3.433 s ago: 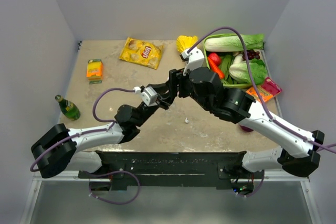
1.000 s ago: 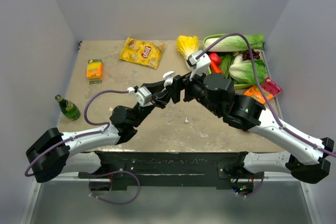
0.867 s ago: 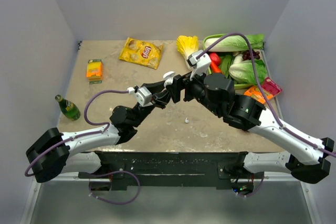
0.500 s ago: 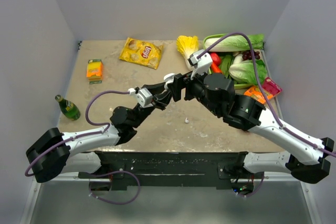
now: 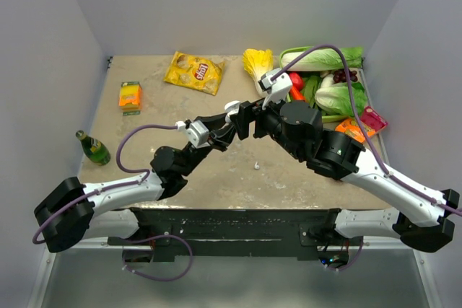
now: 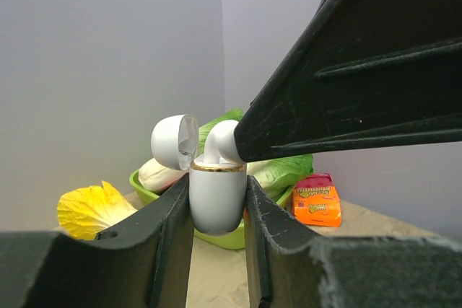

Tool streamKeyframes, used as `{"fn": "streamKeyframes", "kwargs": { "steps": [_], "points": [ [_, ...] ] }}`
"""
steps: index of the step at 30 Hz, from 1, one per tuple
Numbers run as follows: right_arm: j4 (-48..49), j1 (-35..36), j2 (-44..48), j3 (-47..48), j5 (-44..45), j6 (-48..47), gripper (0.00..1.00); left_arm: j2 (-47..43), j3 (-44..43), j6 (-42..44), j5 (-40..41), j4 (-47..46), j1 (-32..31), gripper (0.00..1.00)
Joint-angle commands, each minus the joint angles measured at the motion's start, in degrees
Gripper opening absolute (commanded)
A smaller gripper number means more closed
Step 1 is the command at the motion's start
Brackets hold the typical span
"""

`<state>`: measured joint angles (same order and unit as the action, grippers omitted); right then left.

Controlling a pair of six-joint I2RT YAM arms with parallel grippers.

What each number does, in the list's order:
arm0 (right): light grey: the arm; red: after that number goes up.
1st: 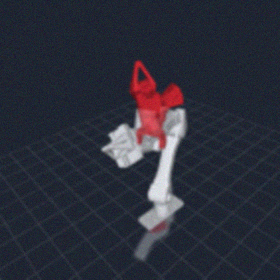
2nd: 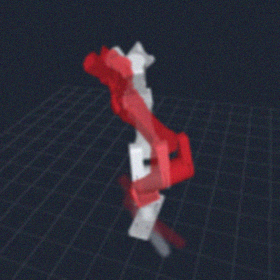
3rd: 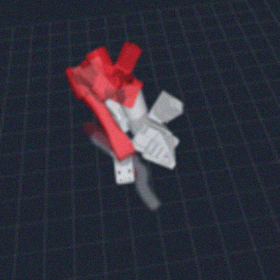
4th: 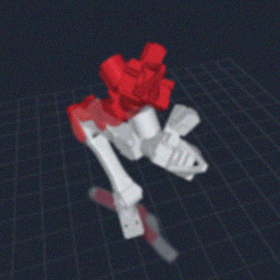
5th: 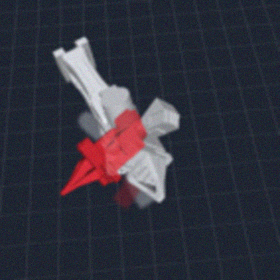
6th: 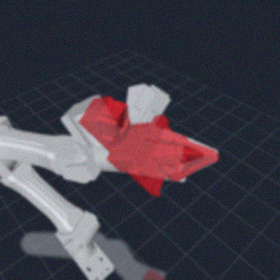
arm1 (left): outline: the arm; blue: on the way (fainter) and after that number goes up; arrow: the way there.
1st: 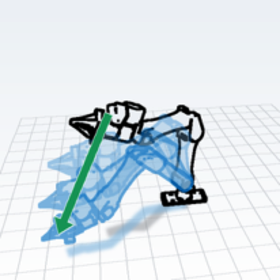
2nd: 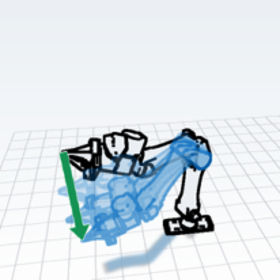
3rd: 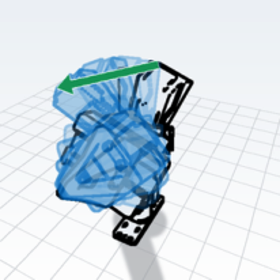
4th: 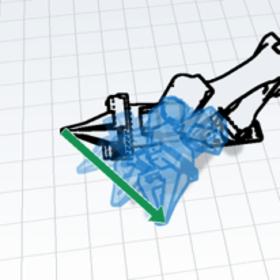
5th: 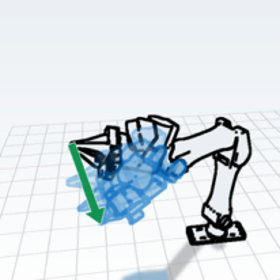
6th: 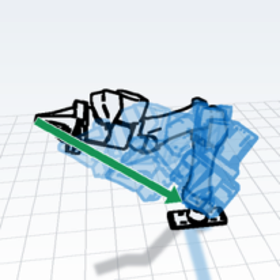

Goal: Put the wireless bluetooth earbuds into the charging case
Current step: Place the earbud in the charging case.

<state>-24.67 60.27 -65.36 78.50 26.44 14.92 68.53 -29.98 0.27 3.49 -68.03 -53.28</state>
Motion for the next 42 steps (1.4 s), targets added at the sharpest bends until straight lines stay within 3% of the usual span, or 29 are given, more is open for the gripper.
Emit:
{"fn": "streamKeyframes", "kwargs": {
  "steps": [1, 25, 27, 32, 34, 35, 42],
  "points": [
    [0.76, -0.33, 0.76, -0.1, 3.8, -0.85, 0.79, -2.26, 0.36, 1.13, -0.24, -4.66, -0.07, 0.0],
    [0.23, -1.74, 1.82, -1.33, 5.38, -1.21, 0.79, -4.46, 1.15, 0.78, -1.03, -4.57, -0.07, 0.0],
    [1.02, -1.74, 2.69, -1.51, 4.42, -1.12, 0.79, -4.64, 1.24, 0.78, -0.68, -4.22, -0.07, 0.0],
    [11.21, -1.74, 9.81, -6.43, -8.23, -1.82, 0.82, -3.67, -0.52, 1.13, 1.08, -0.27, -0.07, 0.0],
    [9.91, -1.74, 8.68, -5.03, -10.17, -1.73, 0.83, -3.32, -0.78, 1.22, 1.17, 0.53, -0.07, 0.0],
    [8.07, -1.74, 7.11, -3.28, -10.18, -1.65, 0.87, -3.23, -0.87, 1.22, 1.09, 0.53, -0.07, 0.0],
    [7.79, -1.74, 4.11, -1.51, -9.04, -1.47, 0.89, -3.05, -1.14, 1.13, 0.21, 0.53, -0.07, 0.0]
  ]
}}
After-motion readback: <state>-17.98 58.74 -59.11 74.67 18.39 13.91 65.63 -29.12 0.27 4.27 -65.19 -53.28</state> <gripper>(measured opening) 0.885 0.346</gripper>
